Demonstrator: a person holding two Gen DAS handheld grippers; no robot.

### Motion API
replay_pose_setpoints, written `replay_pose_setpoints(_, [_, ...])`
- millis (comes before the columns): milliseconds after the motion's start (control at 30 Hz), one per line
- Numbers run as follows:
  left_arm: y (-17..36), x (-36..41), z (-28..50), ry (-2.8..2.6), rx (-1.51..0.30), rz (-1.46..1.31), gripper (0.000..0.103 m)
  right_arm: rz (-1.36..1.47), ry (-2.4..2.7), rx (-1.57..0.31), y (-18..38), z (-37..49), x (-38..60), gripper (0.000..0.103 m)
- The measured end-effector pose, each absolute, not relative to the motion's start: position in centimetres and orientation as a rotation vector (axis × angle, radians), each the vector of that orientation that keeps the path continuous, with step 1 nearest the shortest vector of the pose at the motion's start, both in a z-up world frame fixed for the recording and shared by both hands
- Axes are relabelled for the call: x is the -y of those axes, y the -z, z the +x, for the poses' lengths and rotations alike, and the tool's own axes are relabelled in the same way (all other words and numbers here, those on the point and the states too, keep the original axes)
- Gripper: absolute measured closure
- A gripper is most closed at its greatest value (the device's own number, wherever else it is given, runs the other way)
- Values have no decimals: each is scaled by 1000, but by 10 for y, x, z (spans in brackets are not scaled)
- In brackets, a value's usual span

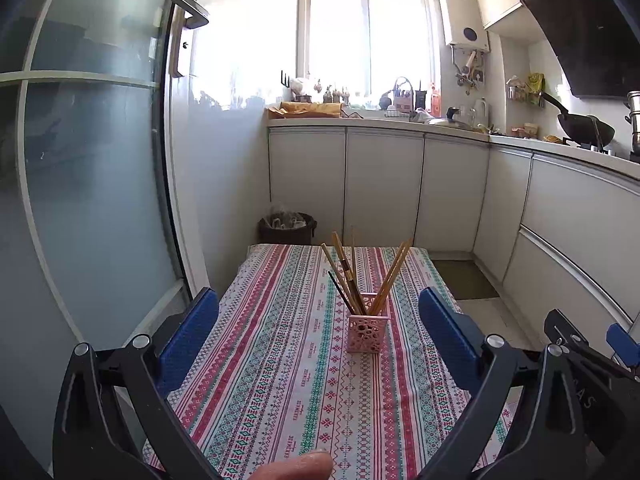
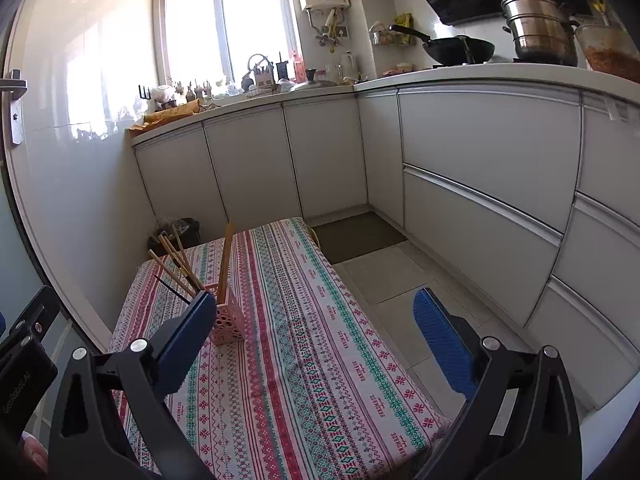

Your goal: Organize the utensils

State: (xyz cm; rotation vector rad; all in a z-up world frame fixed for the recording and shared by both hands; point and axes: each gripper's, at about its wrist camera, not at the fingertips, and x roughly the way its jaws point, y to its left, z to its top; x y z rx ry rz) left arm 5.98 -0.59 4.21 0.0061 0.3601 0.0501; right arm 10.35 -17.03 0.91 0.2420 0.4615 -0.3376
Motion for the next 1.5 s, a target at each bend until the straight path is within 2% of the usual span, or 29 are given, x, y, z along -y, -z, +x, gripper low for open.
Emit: replay_pose_setpoints(1500, [-40, 17, 60, -20, -464, 15, 7, 325, 334, -512, -5, 91, 191, 7])
